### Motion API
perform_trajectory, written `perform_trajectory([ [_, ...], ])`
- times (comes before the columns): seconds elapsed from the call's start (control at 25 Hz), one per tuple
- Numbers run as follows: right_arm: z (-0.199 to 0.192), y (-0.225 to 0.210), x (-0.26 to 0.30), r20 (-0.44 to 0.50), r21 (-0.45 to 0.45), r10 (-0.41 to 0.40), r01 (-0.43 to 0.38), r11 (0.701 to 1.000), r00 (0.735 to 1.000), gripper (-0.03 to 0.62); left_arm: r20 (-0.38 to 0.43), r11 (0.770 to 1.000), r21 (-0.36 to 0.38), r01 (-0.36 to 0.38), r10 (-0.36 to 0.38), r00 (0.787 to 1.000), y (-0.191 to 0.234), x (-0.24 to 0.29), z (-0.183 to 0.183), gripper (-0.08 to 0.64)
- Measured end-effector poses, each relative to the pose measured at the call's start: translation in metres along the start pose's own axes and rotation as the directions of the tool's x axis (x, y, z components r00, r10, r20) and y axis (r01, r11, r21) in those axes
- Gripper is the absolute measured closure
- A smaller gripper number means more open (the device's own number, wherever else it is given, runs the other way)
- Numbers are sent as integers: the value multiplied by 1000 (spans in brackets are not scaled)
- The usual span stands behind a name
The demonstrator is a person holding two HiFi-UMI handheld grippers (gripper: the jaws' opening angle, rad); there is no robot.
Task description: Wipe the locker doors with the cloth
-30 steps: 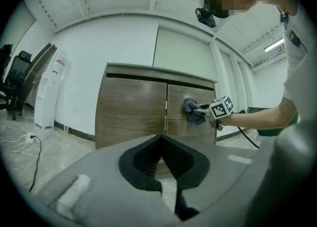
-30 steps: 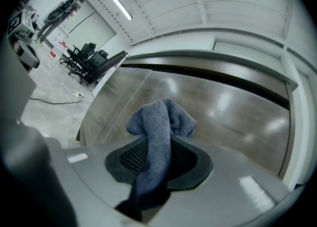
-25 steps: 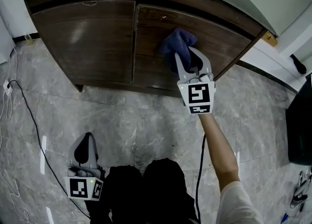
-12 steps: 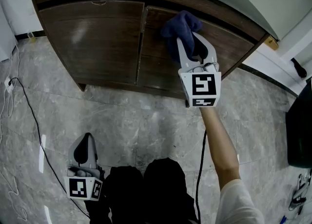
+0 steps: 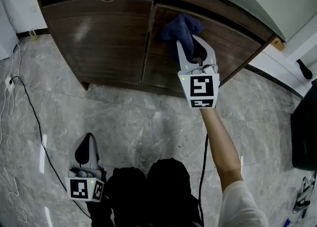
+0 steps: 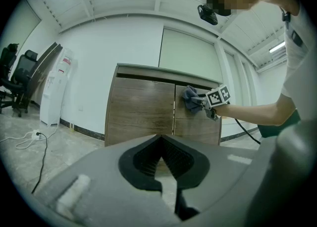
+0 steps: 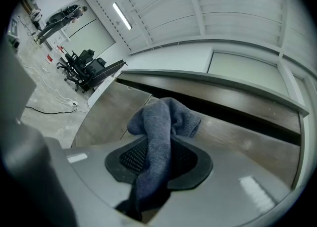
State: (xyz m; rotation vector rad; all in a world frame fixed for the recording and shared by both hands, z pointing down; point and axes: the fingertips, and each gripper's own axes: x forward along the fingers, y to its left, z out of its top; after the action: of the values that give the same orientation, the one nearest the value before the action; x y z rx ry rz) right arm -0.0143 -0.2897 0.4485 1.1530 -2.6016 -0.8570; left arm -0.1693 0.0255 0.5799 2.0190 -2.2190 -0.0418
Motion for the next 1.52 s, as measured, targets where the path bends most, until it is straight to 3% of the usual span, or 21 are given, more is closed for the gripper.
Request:
perform_trajectory([
  [0.44,-53,55,4,-92,-59,58,-63,996,994,476,-8,999,-7,-33,33,999,19,-9,-3,560],
  [0.84,-113,109,5,-191,-27,119,-126,992,974,476,-14,999,-1,-54,54,998,34,-17,-3,560],
  [1.04,-128,128,6,-208,-58,139,-154,986,968,476,-17,998,0,-63,63,998,38,-20,-5,560],
  [1.52,-182,181,7,-298,-29,226,-245,969,928,477,-29,998,8,-67,68,997,40,-20,-9,560],
])
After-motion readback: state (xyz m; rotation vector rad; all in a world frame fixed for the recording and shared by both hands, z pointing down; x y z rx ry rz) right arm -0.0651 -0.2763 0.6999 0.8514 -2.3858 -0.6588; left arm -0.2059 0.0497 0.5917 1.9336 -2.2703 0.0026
